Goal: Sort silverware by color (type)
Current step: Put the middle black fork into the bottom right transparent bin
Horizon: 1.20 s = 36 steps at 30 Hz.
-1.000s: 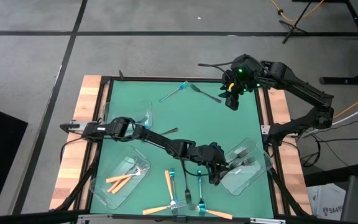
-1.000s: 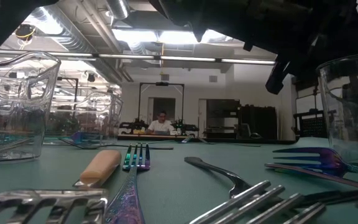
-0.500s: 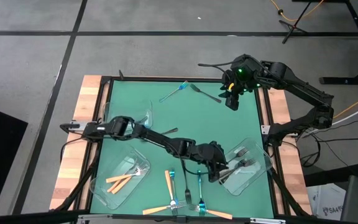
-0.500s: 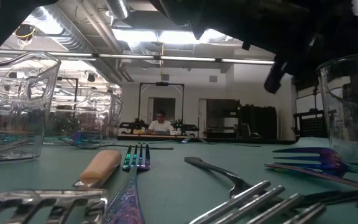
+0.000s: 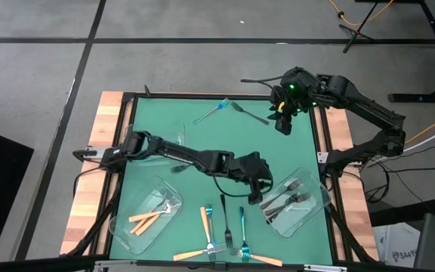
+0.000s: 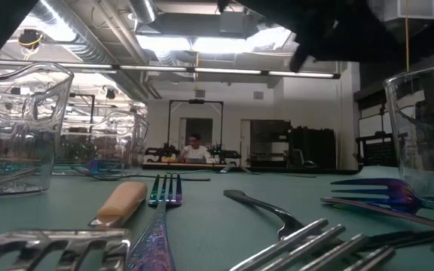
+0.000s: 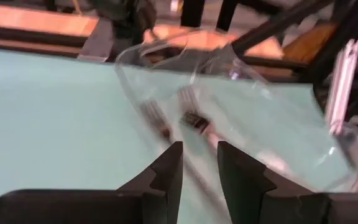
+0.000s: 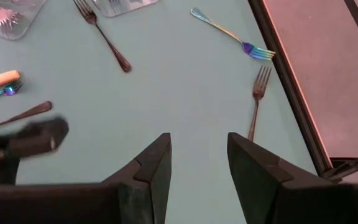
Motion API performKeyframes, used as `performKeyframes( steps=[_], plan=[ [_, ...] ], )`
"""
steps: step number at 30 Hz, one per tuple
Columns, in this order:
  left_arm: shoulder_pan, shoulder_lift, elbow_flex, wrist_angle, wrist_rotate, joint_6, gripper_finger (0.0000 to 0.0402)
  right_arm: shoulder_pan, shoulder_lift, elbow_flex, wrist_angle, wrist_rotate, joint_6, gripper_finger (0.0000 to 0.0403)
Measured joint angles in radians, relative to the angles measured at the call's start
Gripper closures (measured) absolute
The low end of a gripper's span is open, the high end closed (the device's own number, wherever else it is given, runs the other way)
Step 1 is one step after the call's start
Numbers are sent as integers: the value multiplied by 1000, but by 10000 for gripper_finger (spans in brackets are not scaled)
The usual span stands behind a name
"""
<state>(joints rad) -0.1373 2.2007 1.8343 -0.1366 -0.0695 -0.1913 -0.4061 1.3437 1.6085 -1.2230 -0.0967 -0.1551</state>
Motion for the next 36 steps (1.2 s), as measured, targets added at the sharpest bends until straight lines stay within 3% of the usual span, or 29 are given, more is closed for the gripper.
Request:
performKeyframes(
  steps=[17,27,36],
  plan=[
    [6,-293,2,-564,1,41,308,0,0,0,-18,0,0,258],
    [-35,-320,0,-960,-77,-86,308,0,0,0,-13,0,0,258],
    [-17,-316,-121,-990,-99,-95,308,0,0,0,-13,0,0,258]
  ],
)
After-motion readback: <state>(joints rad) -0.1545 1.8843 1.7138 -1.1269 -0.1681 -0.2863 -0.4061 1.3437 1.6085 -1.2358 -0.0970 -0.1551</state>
